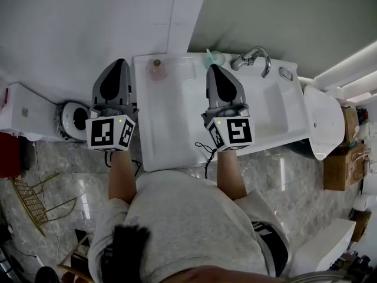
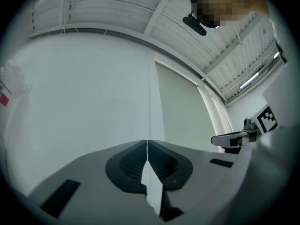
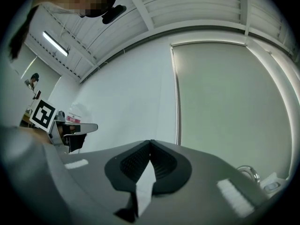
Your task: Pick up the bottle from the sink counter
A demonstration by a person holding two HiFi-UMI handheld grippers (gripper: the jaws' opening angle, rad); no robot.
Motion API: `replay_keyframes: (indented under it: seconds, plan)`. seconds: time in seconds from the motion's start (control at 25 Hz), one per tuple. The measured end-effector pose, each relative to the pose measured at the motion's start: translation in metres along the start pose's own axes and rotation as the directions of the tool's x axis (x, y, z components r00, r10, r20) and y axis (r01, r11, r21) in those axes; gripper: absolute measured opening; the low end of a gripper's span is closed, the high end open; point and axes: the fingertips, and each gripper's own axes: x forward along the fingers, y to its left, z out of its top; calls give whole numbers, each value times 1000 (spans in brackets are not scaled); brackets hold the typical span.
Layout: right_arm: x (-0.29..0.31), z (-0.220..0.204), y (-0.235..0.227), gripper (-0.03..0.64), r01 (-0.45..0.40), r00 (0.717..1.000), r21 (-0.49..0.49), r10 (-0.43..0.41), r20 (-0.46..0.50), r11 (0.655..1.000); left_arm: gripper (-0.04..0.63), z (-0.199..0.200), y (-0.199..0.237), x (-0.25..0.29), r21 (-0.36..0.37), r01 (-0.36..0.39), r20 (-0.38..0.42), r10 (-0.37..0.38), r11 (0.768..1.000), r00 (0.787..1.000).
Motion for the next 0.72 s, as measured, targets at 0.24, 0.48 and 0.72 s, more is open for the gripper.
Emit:
replay_keyframes:
  seconds: [0.24,0.48,0.72]
  plan:
    - [34,-35,2,11,-14,997,-8,14,-75,1000,9,-68,13,38,-15,40,-72,-41,999,997]
    - [48,-69,-1,11,-22,988,-8,21,-150,1000,96,-146,7,62,-99,57,-171,-73,993,983]
    - [57,-88,-8,11,-39,982,-6,37,-187,999,140,-210,-5,81,-79,8,-271,-29,997,962]
